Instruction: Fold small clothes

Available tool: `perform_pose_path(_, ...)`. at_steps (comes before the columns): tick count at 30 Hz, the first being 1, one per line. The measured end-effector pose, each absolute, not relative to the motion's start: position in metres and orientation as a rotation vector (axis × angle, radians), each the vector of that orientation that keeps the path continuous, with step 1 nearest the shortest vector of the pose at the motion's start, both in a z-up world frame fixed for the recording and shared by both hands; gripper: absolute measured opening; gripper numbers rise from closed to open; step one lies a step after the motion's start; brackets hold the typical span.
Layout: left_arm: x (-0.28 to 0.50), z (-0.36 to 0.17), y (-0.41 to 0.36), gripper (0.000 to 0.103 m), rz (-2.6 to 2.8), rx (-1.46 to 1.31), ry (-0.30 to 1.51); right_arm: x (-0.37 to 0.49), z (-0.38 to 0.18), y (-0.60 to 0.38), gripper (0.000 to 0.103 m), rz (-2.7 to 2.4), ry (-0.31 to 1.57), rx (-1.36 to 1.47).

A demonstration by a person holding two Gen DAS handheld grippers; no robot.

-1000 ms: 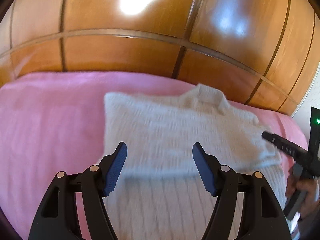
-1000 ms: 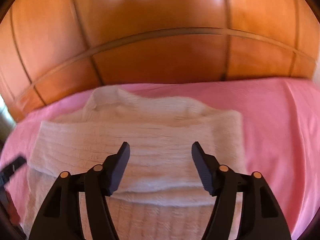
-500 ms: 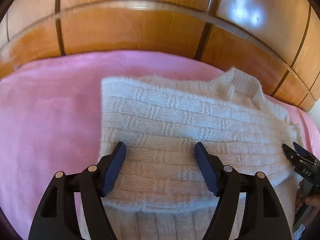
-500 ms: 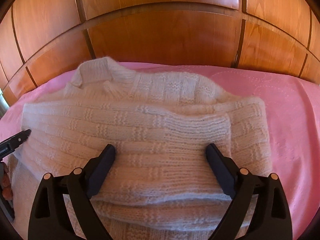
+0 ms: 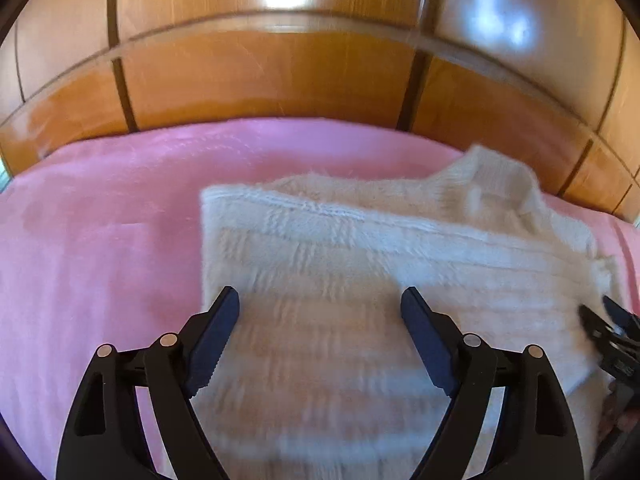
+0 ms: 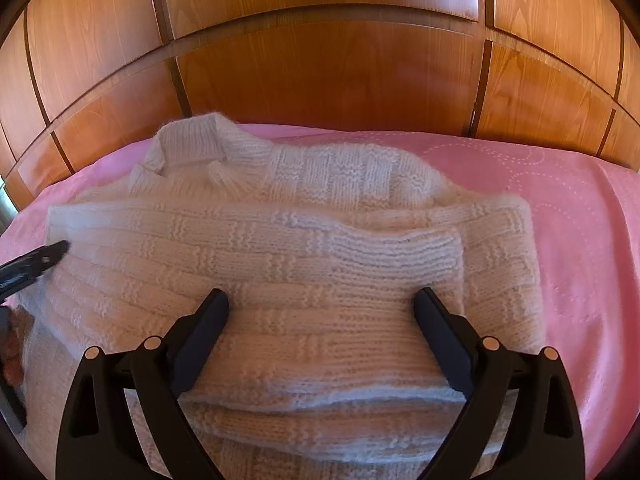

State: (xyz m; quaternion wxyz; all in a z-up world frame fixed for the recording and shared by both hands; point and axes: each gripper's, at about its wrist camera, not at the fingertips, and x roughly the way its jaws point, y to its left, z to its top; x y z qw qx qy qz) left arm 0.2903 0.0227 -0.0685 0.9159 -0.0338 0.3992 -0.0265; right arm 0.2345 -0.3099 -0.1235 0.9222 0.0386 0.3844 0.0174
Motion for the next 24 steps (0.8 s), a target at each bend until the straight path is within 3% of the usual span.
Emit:
perform_pose_path(9, 0.199, -0.018, 0.022, 0.083, -0.077, -0.05, 0.695, 0.235, -0.12, -0.303, 0.097, 0.004, 0.797, 0.042)
perform_pose_path(24, 0.113, -0.012, 0.049, 0.083, -0.063, -0.064, 0.697, 0.152, -0.11, -0.307, 0.101, -0.007, 0.887, 0.102)
